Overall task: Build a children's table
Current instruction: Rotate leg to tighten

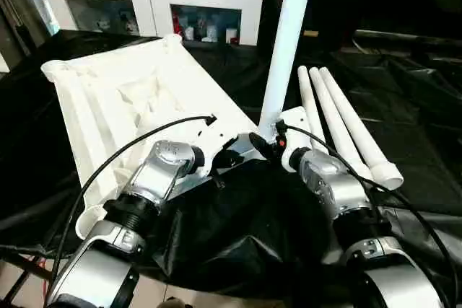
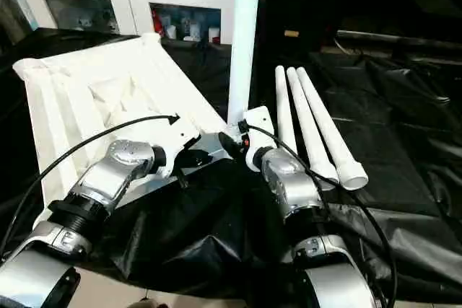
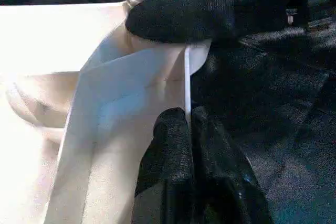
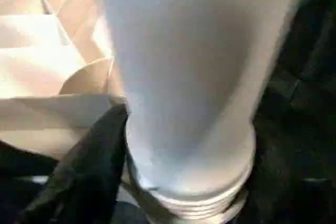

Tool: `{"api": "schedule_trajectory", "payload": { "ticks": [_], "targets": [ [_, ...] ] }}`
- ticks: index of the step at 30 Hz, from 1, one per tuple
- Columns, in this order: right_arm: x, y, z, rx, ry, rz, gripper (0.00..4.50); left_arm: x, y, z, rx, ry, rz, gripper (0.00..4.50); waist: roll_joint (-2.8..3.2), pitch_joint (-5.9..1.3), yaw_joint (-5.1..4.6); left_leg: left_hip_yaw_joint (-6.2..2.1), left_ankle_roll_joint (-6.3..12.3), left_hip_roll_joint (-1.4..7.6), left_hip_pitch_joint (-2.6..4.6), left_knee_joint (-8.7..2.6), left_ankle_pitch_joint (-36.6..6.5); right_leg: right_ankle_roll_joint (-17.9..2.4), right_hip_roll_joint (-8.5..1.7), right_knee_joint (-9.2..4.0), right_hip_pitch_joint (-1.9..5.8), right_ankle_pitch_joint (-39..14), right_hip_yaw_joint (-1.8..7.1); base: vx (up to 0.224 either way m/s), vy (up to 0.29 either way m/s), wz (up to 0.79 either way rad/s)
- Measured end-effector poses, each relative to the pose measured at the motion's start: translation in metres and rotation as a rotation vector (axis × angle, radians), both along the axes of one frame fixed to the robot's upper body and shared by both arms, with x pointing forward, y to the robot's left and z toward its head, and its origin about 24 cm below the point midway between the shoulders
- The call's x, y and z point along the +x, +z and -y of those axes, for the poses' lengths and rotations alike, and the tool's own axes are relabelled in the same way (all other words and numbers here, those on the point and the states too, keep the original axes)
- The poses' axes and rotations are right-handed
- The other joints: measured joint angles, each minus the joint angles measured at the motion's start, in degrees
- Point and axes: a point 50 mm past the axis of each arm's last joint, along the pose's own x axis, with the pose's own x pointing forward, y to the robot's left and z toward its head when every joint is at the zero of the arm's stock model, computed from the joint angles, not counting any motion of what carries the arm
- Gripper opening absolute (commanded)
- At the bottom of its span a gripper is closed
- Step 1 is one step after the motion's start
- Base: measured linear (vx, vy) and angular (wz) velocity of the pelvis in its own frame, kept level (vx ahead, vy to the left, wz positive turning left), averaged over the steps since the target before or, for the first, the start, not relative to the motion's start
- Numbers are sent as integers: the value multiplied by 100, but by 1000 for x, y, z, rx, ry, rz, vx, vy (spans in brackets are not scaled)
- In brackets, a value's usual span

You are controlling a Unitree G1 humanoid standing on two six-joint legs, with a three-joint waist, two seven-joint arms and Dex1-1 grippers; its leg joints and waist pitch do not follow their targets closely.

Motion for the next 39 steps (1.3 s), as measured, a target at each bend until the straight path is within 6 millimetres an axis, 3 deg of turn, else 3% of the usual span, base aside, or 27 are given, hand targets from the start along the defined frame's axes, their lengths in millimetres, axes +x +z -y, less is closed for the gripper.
{"api": "schedule_trajectory", "payload": {
  "ticks": [2,7,15,21,23,26,27,29,36,39],
  "targets": [
    [-1,0,1,7,35,1,384,-1,-1,-2,1,-11,-4,0,0,0,-6,0,0,0,0,0,0,0,0,-1,0,0,0,0,0,0],
    [-9,3,13,-37,220,10,384,-8,0,-10,0,-81,-4,0,0,1,10,0,1,1,-2,-7,-1,1,0,-4,-1,-4,-3,0,0,0],
    [-26,8,36,-87,500,-30,384,-23,-1,-18,-12,-234,-24,0,4,3,161,1,2,1,-5,-7,-1,2,-4,-5,-1,-8,-7,0,0,0],
    [-36,12,42,-97,631,-46,384,-32,1,-28,-3,-319,-46,0,6,5,179,1,1,7,-5,-8,-1,2,-3,-3,-2,-10,-15,0,0,0],
    [-42,12,42,-86,675,-59,352,-36,1,-32,6,-358,-55,0,5,5,192,1,1,7,-8,-8,-1,2,-3,-4,-2,-12,-16,0,0,0],
    [-45,13,41,-72,704,-68,347,-38,2,-38,6,-391,-76,0,5,5,197,1,1,8,-9,-6,0,2,-4,-3,-1,-12,-17,0,0,0],
    [-46,13,41,-68,711,-69,318,-39,3,-39,7,-397,-77,0,5,5,197,1,1,8,-9,-5,0,2,-4,-3,-1,-12,-17,0,0,0],
    [-46,14,39,-64,722,-70,305,-40,3,-39,9,-407,-79,0,5,5,194,1,1,8,-9,-5,0,2,-5,-3,-1,-12,-17,0,0,0],
    [-49,13,38,-49,717,-72,285,-41,4,-40,9,-414,-79,0,5,5,192,1,1,8,-9,-7,-1,3,-4,-3,-1,-14,-19,0,0,0],
    [-44,7,33,-40,608,-61,283,-35,-1,-36,-13,-323,-73,0,2,3,168,1,-1,9,1,-2,1,1,-5,3,6,-11,-18,0,0,0]
  ]
}}
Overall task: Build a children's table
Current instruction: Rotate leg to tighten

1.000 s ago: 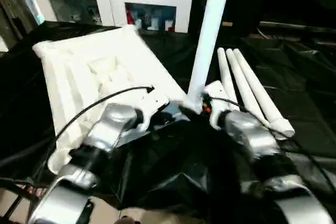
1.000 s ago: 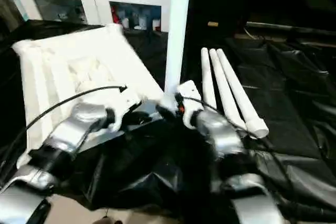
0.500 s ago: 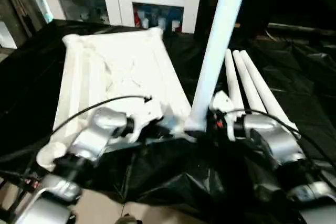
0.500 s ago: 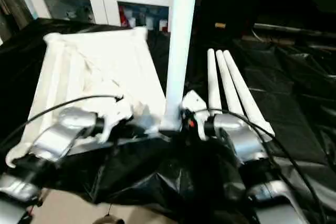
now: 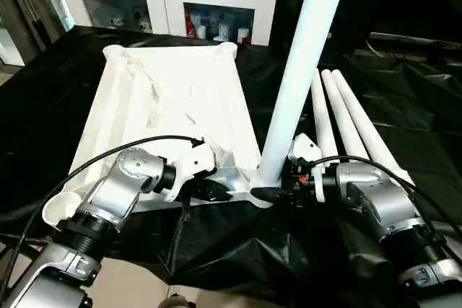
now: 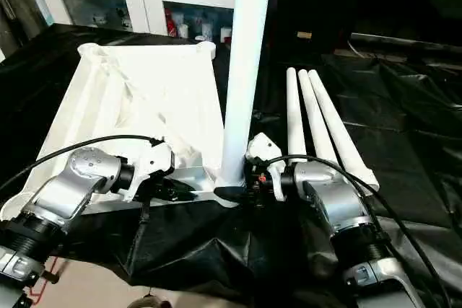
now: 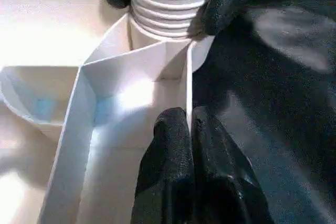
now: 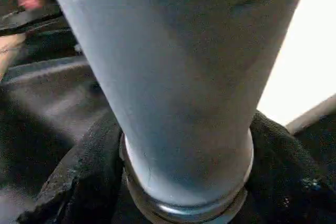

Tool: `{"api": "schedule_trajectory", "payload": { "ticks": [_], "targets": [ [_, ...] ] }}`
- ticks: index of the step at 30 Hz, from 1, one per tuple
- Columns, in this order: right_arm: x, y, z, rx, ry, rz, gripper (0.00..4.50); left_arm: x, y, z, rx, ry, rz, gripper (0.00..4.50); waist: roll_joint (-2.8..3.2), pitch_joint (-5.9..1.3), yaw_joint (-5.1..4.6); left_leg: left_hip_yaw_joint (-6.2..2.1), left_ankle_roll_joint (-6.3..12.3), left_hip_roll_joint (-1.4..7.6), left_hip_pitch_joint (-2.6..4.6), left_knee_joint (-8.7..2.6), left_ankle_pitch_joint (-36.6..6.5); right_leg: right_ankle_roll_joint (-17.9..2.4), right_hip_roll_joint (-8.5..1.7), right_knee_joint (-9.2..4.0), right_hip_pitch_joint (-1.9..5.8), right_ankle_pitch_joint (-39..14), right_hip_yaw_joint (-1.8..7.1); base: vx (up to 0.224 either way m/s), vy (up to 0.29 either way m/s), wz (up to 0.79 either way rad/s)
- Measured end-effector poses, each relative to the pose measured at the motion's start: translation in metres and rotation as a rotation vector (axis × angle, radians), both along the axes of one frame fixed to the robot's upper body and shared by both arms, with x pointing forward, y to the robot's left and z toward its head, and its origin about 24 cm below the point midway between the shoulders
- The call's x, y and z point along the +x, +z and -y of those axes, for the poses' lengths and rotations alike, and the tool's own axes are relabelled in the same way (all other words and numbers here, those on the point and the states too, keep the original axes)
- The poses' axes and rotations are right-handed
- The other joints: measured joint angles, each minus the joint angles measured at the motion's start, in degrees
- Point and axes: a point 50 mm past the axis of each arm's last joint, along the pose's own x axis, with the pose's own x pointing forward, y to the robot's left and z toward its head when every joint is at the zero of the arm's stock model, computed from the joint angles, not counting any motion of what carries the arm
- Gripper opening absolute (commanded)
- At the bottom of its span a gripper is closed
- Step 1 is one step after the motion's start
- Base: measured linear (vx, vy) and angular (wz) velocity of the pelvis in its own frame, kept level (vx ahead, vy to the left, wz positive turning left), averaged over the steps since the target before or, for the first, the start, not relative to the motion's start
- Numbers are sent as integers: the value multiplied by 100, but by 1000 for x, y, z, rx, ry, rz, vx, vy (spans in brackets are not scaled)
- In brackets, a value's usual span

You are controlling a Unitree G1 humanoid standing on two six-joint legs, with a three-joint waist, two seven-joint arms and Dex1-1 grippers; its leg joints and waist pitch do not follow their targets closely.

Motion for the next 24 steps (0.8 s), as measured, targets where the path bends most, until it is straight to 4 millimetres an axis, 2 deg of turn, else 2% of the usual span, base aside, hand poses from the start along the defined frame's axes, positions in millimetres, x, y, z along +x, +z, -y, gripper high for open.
{"api": "schedule_trajectory", "payload": {
  "ticks": [1,4,6,12,13,15,17,20,24],
  "targets": [
    [5,-2,-2,9,-72,10,282,4,-1,3,-8,46,1,0,-1,0,-12,0,0,0,6,4,0,-2,0,4,4,2,1,0,0,0],
    [21,-5,-12,31,-279,28,280,17,-1,11,-4,151,19,0,-2,0,-137,-1,-3,0,9,6,2,4,0,5,-3,7,0,0,0,0],
    [28,-7,-16,51,-379,22,279,22,-1,16,-8,198,23,0,-1,0,-186,-3,-5,1,10,4,2,5,0,6,-6,7,-3,0,0,0],
    [41,-7,-27,61,-575,29,279,35,0,30,-6,302,47,0,2,-1,-171,-3,-16,4,6,-6,10,-15,1,2,-6,19,-8,0,0,0],
    [42,-7,-28,52,-588,37,279,36,0,32,-6,310,50,0,1,-2,-171,-2,-16,4,6,-5,10,-15,1,-1,-5,19,-7,0,0,0],
    [43,-7,-29,43,-593,61,349,36,0,33,-4,314,56,0,1,-2,-169,-2,-16,4,4,-6,10,-14,1,-6,-4,18,-7,0,0,0],
    [43,-7,-30,41,-588,70,351,36,0,34,-1,309,57,0,1,-2,-168,-2,-15,4,4,-6,10,-13,1,-5,-4,17,-8,0,0,0],
    [42,-7,-31,46,-577,67,387,36,-1,34,1,303,55,0,1,-1,-168,-2,-15,4,5,-6,10,-13,1,-4,-5,17,-8,0,0,0],
    [38,-6,-25,39,-462,70,399,33,0,29,7,260,68,0,1,-1,-169,-2,-14,4,0,-11,8,-7,1,-8,-6,13,-8,0,0,0]
  ]
}}
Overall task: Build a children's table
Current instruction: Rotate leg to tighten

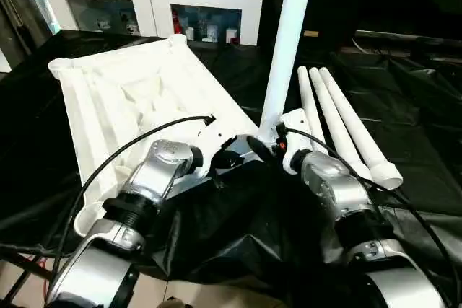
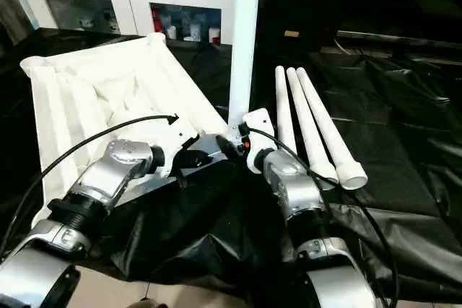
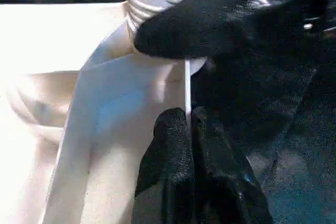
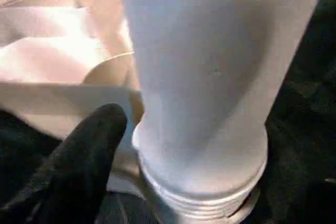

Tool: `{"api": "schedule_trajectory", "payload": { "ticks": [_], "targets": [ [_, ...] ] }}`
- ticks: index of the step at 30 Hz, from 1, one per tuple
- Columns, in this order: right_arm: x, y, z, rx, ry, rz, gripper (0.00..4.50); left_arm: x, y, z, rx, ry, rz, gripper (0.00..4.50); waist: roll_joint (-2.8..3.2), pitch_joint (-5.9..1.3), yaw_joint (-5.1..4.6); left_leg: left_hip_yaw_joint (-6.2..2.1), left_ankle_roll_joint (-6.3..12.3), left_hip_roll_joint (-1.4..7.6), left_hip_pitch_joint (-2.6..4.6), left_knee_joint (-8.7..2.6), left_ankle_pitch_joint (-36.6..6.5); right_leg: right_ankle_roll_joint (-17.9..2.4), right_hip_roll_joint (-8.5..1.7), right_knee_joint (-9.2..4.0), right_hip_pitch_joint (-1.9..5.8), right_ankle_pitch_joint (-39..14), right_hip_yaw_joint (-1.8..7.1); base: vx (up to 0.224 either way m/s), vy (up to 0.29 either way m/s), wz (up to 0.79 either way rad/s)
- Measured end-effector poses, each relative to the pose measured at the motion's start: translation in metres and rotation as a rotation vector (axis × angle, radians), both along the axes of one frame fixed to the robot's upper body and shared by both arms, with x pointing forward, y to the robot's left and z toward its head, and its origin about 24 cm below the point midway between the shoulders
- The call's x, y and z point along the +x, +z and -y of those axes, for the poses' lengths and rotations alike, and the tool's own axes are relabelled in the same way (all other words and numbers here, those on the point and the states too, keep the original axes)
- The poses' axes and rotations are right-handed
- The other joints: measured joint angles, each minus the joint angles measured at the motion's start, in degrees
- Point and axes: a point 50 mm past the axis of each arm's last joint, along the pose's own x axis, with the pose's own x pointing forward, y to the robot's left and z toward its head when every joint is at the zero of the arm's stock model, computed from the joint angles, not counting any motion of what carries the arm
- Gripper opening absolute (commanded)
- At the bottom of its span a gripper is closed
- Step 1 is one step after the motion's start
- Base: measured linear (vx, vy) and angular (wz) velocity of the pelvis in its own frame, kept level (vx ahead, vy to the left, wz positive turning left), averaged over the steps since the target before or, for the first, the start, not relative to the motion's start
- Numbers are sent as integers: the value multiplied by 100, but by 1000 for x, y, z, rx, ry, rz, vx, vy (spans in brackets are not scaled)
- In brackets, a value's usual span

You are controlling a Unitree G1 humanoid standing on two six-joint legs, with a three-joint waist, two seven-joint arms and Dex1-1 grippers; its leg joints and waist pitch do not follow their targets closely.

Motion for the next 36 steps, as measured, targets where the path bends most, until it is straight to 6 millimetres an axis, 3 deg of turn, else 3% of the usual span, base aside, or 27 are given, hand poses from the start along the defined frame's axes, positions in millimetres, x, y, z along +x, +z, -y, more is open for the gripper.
{"api": "schedule_trajectory", "payload": {
  "ticks": [6,11,16,21,31,36],
  "targets": [
    [-12,4,16,-17,201,-4,399,-10,1,-8,-4,-103,-9,0,3,2,55,0,0,2,-7,-13,-1,1,0,0,-8,-12,-7,0,0,0],
    [-24,8,29,-39,367,-45,399,-18,2,-12,-3,-206,-18,0,8,5,172,1,2,4,-9,-7,-2,1,-1,2,-8,-12,-8,0,0,0],
    [-32,10,33,-52,482,-72,399,-27,2,-21,2,-274,-44,0,10,6,177,1,1,7,-6,-7,-1,1,0,4,-7,-12,-9,0,0,0],
    [-38,11,32,-58,554,-89,354,-34,3,-31,21,-323,-61,0,10,6,176,2,1,7,-6,-11,-2,2,0,2,-7,-14,-10,0,0,0],
    [-41,11,27,-29,573,-105,286,-37,3,-31,13,-347,-76,0,9,6,184,2,1,7,-6,-6,-1,1,0,4,-7,-14,-10,0,0,0],
    [-31,4,21,-19,382,-66,279,-27,0,-26,-7,-222,-57,0,8,5,139,2,-5,8,10,0,3,-4,1,14,1,-8,-8,0,0,0]
  ]
}}
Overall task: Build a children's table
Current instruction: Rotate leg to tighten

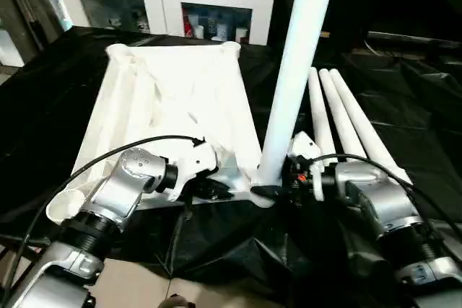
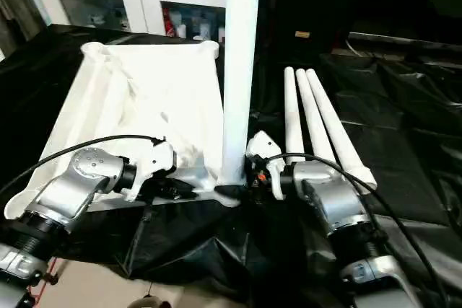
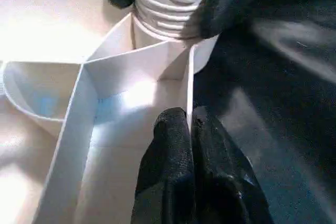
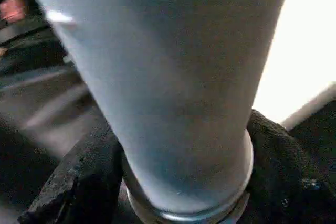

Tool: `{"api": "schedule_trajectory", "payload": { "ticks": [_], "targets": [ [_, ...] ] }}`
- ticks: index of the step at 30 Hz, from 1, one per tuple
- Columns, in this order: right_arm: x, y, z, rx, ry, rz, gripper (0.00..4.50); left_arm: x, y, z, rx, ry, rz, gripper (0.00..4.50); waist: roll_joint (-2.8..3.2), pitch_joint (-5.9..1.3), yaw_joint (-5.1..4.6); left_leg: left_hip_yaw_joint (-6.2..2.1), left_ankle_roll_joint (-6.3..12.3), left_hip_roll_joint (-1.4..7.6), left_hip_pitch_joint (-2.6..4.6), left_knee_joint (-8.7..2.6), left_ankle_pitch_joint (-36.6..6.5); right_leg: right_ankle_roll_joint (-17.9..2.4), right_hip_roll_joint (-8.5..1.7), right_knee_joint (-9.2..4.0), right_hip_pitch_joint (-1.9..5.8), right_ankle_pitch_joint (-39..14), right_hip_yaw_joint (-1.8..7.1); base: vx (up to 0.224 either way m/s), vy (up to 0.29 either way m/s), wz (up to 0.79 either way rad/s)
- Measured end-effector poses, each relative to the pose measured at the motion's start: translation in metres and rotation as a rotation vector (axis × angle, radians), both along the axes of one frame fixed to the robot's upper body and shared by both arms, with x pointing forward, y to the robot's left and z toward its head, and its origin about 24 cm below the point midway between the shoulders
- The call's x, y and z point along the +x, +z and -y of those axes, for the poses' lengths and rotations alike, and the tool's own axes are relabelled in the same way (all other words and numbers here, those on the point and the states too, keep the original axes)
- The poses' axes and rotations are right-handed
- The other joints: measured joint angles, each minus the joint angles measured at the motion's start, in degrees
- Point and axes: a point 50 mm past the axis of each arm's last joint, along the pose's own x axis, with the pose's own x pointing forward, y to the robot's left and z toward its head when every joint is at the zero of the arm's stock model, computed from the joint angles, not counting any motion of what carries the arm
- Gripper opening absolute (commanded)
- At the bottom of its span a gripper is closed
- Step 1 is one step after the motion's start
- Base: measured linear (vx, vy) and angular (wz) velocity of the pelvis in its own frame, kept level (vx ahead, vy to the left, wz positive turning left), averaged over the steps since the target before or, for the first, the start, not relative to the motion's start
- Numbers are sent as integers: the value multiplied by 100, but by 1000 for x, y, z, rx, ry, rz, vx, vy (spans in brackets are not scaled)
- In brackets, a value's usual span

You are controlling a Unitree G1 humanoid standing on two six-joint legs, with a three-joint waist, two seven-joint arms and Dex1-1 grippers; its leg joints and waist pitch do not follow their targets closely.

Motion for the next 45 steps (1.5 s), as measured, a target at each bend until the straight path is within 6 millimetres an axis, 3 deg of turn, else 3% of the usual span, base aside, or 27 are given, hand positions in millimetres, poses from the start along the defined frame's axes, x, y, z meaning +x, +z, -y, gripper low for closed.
{"api": "schedule_trajectory", "payload": {
  "ticks": [4,6,13,14,16,21,26,33,38,42,45],
  "targets": [
    [12,-3,-5,17,-180,11,277,10,-1,9,-10,94,17,0,0,-1,-64,0,-2,0,6,-3,1,-6,0,-2,2,8,1,0,0,0],
    [27,-4,-18,50,-385,3,277,24,0,18,4,189,38,0,3,1,-115,-1,-8,1,6,-3,4,-1,2,3,-4,9,0,0,0,0],
    [39,-3,-30,44,-557,24,276,31,0,30,-11,286,41,0,10,-6,-146,-1,-10,1,-4,-8,6,-5,2,-8,-5,10,0,0,0,0],
    [39,-3,-30,45,-557,25,332,31,0,30,-11,286,41,0,10,-6,-145,-1,-10,1,-4,-9,6,-5,2,-9,-5,10,0,0,0,0],
    [39,-3,-31,45,-551,23,346,30,0,30,-10,278,37,0,10,-6,-149,-1,-9,1,-5,-9,6,-5,2,-9,-6,9,-1,0,0,0],
    [36,-4,-32,54,-479,20,397,27,0,24,-7,248,42,0,10,-6,-175,-1,-9,2,-5,-12,6,-3,2,-10,-6,8,-1,0,0,0],
    [26,-2,-22,24,-274,45,397,17,1,15,-6,166,30,0,10,-6,-124,0,-5,2,-14,-16,2,-1,2,-12,-10,1,-3,0,0,0],
    [5,2,1,7,-1,10,397,3,1,7,-12,23,8,0,7,-3,29,0,-4,2,-13,-15,2,0,1,-12,-10,-2,-3,0,0,0],
    [-6,6,6,3,141,-33,397,-7,1,-2,2,-60,-4,0,7,-3,48,0,-4,4,-14,-12,3,2,2,-10,-9,-3,-4,0,0,0],
    [-9,7,6,10,185,-49,382,-11,2,-8,10,-93,-18,0,7,-3,44,0,-4,4,-14,-12,2,2,2,-10,-10,-3,-4,0,0,0],
    [-10,7,5,6,196,-51,345,-11,3,-10,15,-100,-21,0,6,-3,46,0,-4,4,-15,-12,2,2,2,-10,-10,-3,-4,0,0,0]
  ]
}}
